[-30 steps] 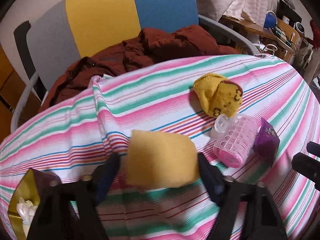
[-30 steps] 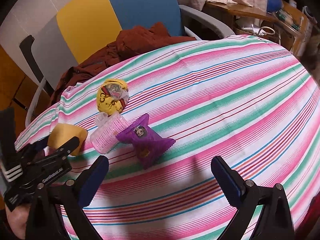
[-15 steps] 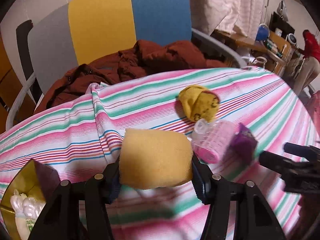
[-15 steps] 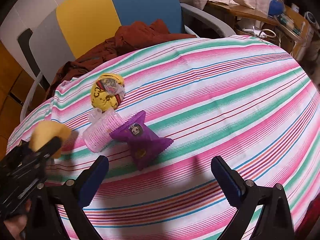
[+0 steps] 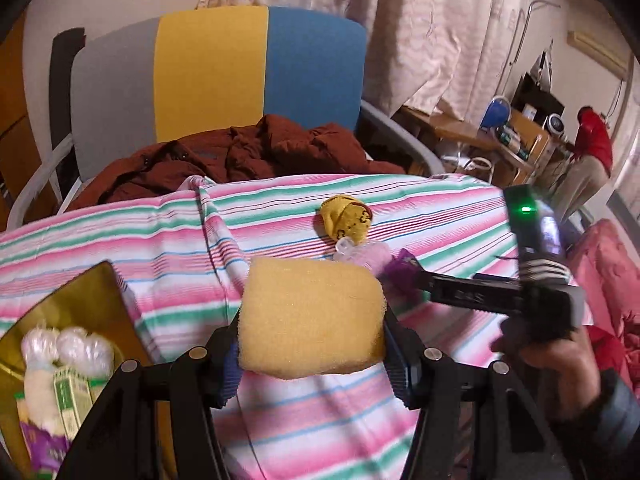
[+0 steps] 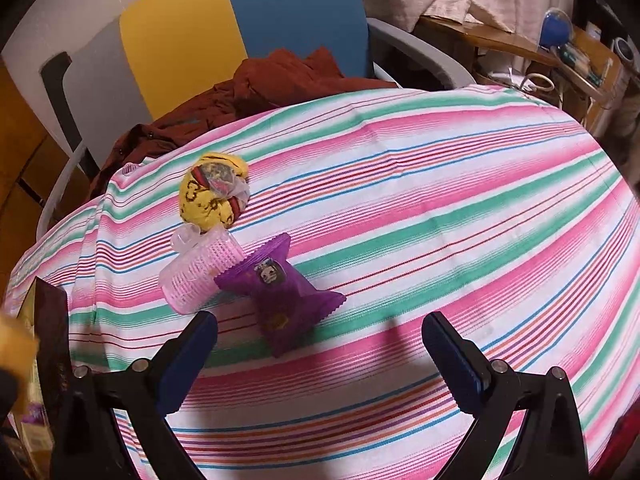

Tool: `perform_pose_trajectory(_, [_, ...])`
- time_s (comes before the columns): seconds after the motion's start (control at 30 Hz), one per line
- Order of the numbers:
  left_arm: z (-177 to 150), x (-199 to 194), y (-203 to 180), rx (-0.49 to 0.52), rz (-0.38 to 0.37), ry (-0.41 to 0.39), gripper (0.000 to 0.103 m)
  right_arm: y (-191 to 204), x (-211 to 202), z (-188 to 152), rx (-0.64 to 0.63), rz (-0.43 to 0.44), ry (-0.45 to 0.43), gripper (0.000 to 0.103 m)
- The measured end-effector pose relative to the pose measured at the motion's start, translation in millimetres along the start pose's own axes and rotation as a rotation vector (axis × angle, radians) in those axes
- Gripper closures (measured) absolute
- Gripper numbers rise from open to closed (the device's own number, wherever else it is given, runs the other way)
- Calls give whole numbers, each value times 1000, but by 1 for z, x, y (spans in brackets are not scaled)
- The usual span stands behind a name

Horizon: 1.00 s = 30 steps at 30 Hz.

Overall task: Organize objects
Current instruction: 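Grasp the yellow sponge with left tool while right tool reaches the pink roller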

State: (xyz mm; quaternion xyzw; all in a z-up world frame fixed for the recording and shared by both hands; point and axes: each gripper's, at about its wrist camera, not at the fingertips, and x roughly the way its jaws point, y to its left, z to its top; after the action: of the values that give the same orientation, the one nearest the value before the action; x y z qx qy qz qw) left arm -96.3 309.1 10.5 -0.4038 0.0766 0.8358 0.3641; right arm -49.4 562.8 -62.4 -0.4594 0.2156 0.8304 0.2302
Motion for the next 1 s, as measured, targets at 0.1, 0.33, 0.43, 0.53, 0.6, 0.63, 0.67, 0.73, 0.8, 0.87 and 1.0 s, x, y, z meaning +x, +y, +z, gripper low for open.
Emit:
perform_pose_trajectory(0.1, [-10, -14, 3, -16, -8, -6, 44, 0, 1, 0, -4, -1, 0, 0])
perform_pose_trajectory(0.33, [-30, -42, 19, -65, -5, -18, 44, -16, 5, 1, 51, -55, -2, 0])
perform_pose_trajectory(0.43, [-36, -54, 28, -79, 5, -32, 44, -21, 0, 2, 74, -74, -25, 0])
perform_pose_trajectory(0.53, [-41, -61, 35, -89, 8, -45, 44, -10, -13, 4, 29, -1, -90, 0])
perform_pose_trajectory(0.6, [-45, -63, 39, -96, 7, -47, 44, 8, -20, 3, -38, 70, -114, 0])
perform_pose_trajectory(0.63, [-46, -64, 41, -100, 6, -46, 44, 20, -23, 2, -90, 91, -126, 0])
perform_pose_trajectory(0.67, [-49, -64, 44, -109, 1, -44, 44, 32, -23, 1, -150, 104, -132, 0])
perform_pose_trajectory(0.73, [-51, -63, 47, -124, -10, -36, 44, 50, -17, 2, -233, 114, -116, 0])
perform_pose_trajectory(0.8, [-54, -62, 49, -127, -15, -31, 44, 64, -7, 6, -292, 112, -96, 0])
perform_pose_trajectory(0.87, [-55, -60, 51, -135, -21, -24, 44, 75, 5, 14, -328, 125, -70, 0])
perform_pose_trajectory(1.0, [-57, -60, 54, -149, -28, -17, 44, 88, 39, 28, -343, 119, -2, 0])
